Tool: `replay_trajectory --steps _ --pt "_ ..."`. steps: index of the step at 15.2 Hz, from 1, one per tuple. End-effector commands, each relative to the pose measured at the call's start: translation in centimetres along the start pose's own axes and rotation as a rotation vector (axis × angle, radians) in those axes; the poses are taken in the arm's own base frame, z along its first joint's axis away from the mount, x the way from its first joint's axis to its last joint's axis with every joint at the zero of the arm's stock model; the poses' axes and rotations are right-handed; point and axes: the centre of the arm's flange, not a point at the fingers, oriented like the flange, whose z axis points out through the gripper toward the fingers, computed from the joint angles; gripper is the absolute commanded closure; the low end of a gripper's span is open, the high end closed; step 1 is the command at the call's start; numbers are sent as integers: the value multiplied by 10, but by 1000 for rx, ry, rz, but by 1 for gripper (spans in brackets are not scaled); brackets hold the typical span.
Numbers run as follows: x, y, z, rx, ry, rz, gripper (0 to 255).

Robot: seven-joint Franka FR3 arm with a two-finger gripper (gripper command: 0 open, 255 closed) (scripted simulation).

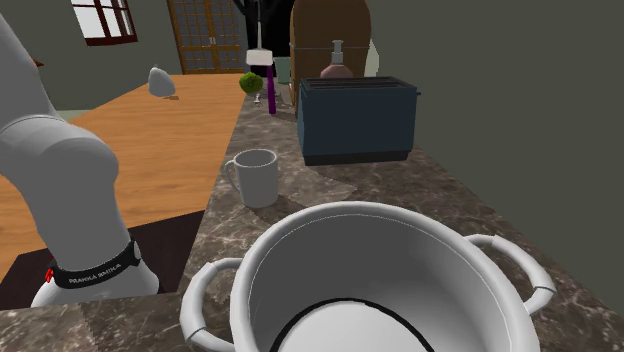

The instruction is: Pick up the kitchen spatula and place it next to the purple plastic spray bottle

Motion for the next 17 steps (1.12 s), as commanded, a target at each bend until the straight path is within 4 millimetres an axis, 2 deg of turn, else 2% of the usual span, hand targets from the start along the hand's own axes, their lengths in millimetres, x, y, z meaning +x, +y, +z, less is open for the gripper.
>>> replay_trajectory --steps 1,16,17 --pt "26 -4 1 0 1 1 255" --pt "217 -52 14 0 1 1 255" --pt "217 -52 19 0 1 1 255"
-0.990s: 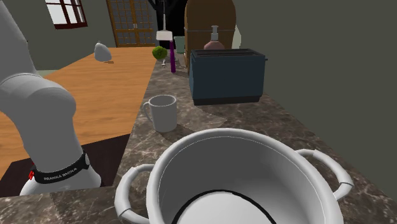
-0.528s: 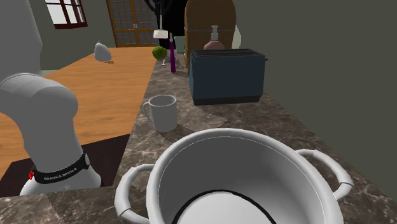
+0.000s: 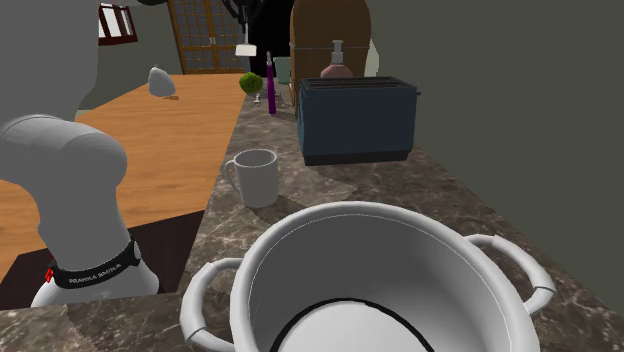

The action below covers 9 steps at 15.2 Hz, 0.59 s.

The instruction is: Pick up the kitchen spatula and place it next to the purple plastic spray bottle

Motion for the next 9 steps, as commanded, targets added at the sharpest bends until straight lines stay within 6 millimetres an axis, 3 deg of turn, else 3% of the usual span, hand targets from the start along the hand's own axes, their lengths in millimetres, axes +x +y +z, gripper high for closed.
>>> replay_trajectory --steps 1,9 --pt "5 -1 8 0 1 1 255" --pt "3 -1 50 0 1 1 255"
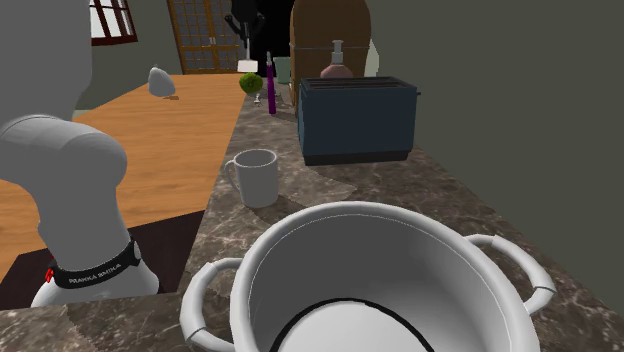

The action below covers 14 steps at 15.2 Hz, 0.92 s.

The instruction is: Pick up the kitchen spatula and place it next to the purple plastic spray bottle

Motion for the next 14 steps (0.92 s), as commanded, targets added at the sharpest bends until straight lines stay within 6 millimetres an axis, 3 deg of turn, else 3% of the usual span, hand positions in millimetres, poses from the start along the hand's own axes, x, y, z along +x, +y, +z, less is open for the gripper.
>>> replay_trajectory --steps 1,14 --pt "-1 0 10 0 0 0 255" --pt "-6 0 78 0 0 0 255"
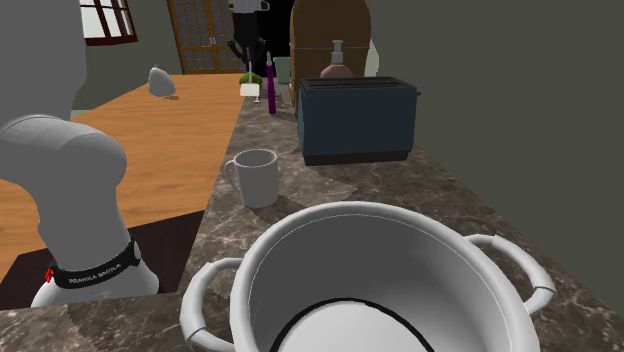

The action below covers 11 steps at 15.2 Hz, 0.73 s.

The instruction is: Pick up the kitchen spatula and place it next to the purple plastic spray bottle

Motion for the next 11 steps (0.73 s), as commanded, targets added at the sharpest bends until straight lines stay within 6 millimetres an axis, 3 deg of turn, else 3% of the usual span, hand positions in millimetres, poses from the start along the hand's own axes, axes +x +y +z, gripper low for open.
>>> replay_trajectory --steps 1,11 --pt "0 1 11 0 0 0 255" --pt "-3 1 64 0 0 0 255"
